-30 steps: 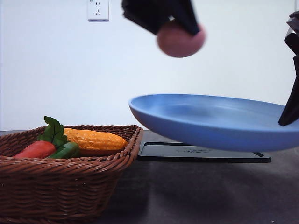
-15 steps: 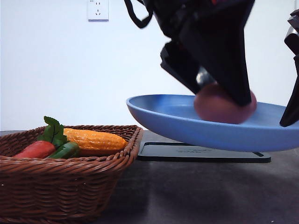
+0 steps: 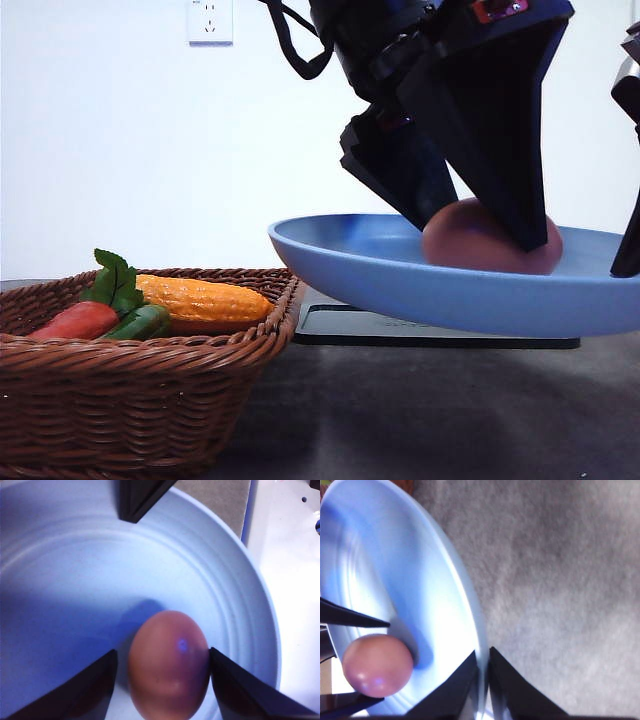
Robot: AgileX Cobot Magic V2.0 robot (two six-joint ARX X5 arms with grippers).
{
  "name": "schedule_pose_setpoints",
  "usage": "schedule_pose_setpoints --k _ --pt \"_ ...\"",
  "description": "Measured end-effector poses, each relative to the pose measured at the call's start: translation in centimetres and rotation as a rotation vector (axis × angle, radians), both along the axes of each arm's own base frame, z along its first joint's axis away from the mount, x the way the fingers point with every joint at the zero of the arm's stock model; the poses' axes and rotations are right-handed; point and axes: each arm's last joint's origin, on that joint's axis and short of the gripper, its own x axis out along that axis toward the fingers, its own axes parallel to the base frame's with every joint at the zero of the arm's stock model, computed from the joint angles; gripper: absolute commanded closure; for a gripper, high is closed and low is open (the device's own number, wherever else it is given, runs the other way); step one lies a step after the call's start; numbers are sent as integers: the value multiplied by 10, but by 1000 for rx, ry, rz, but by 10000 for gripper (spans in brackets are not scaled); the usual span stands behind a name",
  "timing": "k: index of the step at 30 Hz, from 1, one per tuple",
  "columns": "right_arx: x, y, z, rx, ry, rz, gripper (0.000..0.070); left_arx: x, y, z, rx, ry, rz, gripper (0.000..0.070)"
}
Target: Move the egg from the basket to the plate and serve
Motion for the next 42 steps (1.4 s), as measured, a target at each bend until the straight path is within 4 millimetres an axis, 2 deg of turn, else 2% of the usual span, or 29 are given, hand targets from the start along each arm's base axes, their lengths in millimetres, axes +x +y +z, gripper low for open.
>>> schedule_pose_setpoints --k 3,7,11,14,18,24,30,36,42 --pt "-1 0 0 -5 10 -1 700 1 6 11 -8 -4 17 324" --pt "-3 -1 -2 -50 36 -13 700 2 24 51 -69 -57 61 324" --pt "-3 -1 -2 -53 38 -14 700 2 55 91 -111 -146 133 324" --pt "1 -1 1 -63 36 -18 700 2 79 106 -99 -179 192 325" --pt "17 -2 9 -82 26 -33 700 1 109 125 -121 -203 264 326" --pt "59 -4 15 -86 40 -47 700 -19 153 159 -224 -268 340 327" --pt "120 -14 16 -89 32 -83 700 -36 182 179 -305 -326 387 327" --pt "177 -22 8 -89 23 -113 700 -49 202 187 -329 -336 427 327" --pt "222 -23 -8 -100 27 -127 700 -51 204 187 -329 -328 444 327"
